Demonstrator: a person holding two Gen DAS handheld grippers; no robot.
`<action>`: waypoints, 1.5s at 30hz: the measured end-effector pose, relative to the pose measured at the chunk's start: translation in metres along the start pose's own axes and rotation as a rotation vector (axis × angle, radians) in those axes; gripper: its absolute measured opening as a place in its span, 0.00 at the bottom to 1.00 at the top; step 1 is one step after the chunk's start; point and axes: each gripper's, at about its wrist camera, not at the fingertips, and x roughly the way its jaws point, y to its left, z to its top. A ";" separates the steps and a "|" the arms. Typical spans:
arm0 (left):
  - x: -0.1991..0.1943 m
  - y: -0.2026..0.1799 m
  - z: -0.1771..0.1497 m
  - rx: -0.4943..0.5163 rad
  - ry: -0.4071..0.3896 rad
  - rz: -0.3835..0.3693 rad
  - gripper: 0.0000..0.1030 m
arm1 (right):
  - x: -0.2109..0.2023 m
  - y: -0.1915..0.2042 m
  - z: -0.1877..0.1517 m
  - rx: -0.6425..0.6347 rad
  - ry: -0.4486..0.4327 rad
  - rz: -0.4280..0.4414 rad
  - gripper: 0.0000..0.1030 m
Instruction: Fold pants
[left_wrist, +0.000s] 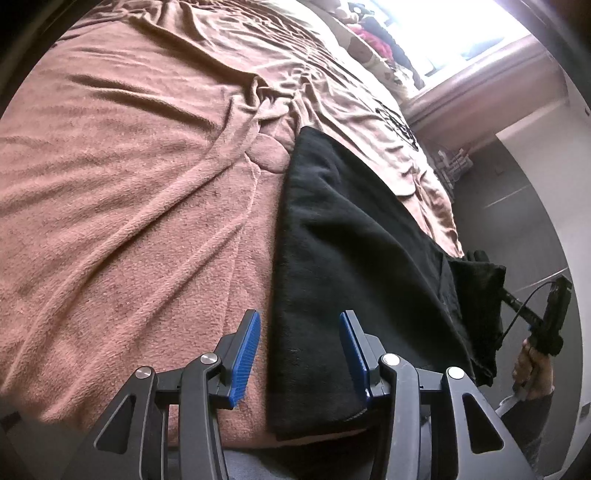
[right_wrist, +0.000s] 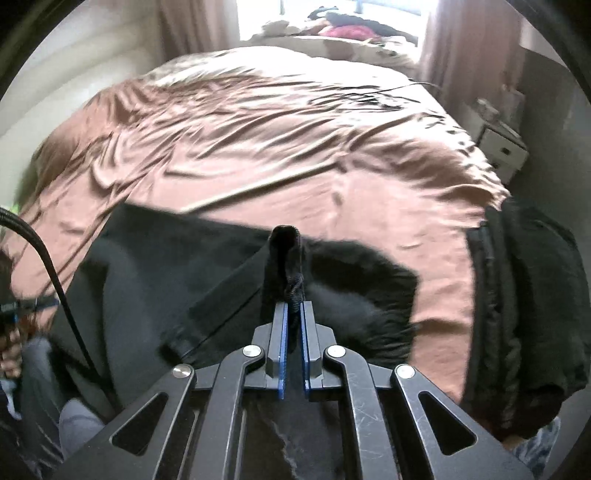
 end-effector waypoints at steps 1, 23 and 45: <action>0.000 0.000 0.000 -0.003 -0.001 0.000 0.46 | -0.002 -0.005 0.002 0.011 -0.003 -0.003 0.02; 0.006 0.003 0.002 -0.033 0.026 0.020 0.46 | 0.069 -0.126 -0.033 0.441 0.075 0.331 0.47; 0.009 0.005 0.003 -0.041 0.035 0.028 0.46 | 0.100 -0.138 -0.022 0.399 0.063 0.282 0.51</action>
